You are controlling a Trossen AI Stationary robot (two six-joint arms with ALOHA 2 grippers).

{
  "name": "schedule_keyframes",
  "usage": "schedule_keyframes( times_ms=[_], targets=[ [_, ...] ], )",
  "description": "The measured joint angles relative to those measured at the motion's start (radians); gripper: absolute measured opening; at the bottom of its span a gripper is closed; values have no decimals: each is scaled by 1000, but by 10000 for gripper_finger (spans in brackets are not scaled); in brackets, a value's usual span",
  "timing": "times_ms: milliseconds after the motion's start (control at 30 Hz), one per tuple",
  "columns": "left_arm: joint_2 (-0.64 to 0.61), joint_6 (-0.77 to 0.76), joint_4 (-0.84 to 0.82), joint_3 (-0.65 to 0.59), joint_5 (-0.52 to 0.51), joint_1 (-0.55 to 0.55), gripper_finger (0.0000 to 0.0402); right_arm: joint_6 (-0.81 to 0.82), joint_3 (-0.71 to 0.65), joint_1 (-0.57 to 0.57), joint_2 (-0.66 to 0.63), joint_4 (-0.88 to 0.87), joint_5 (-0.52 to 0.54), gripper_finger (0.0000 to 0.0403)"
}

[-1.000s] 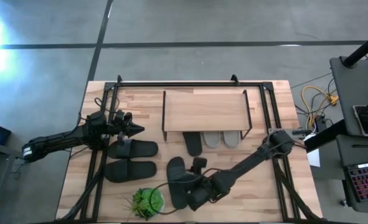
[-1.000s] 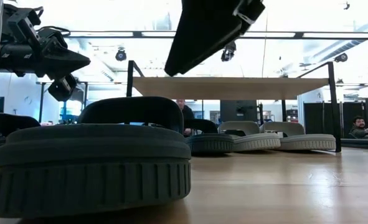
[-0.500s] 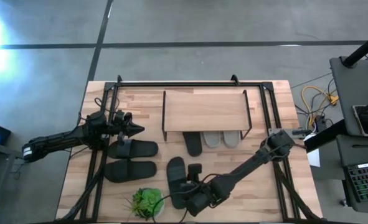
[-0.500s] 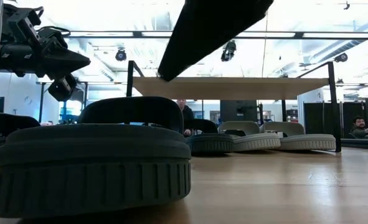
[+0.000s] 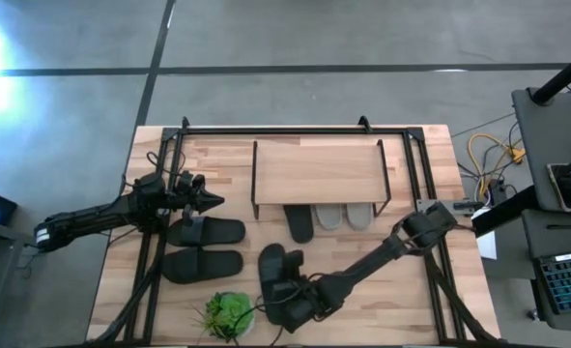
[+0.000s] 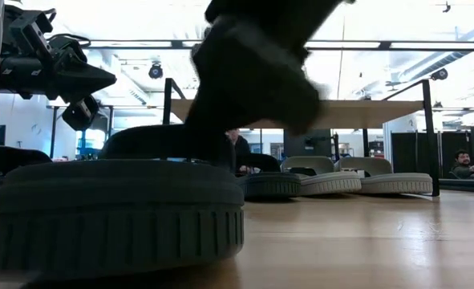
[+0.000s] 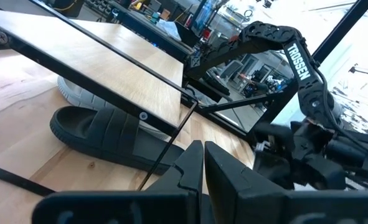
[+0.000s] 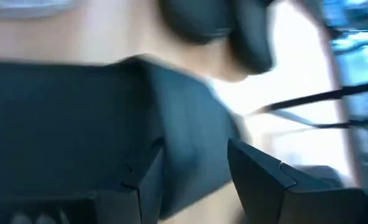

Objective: Pick and place slides into the shelf
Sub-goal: Put the black slipper under the shelf

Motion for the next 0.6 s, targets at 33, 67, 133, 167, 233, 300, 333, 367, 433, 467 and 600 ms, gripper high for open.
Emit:
schedule_keyframes(
  times_ms=[33,67,133,167,233,300,333,367,433,467,600],
  targets=[
    [0,0,0,0,0,0,2,2,2,-6,0,0,39,159],
    [1,0,0,0,0,0,2,3,3,-16,-3,0,57,154],
    [1,0,0,0,0,0,2,23,4,-43,-12,-3,52,138],
    [0,0,0,0,0,0,2,39,4,-58,-15,-11,40,127],
    [1,0,0,0,0,0,2,66,4,-89,-16,-32,31,99],
    [0,0,0,0,0,0,2,73,4,-119,-16,-44,31,69],
    [0,0,0,0,0,0,2,75,4,-133,-18,-49,34,56],
    [1,0,0,0,0,0,2,76,4,-148,-20,-52,40,44],
    [1,0,0,0,0,0,2,76,4,-176,-23,-52,41,25],
    [1,0,0,0,0,0,2,76,4,-189,-23,-52,41,18],
    [0,0,0,0,0,0,2,77,4,-227,-23,-76,42,9]
  ],
)
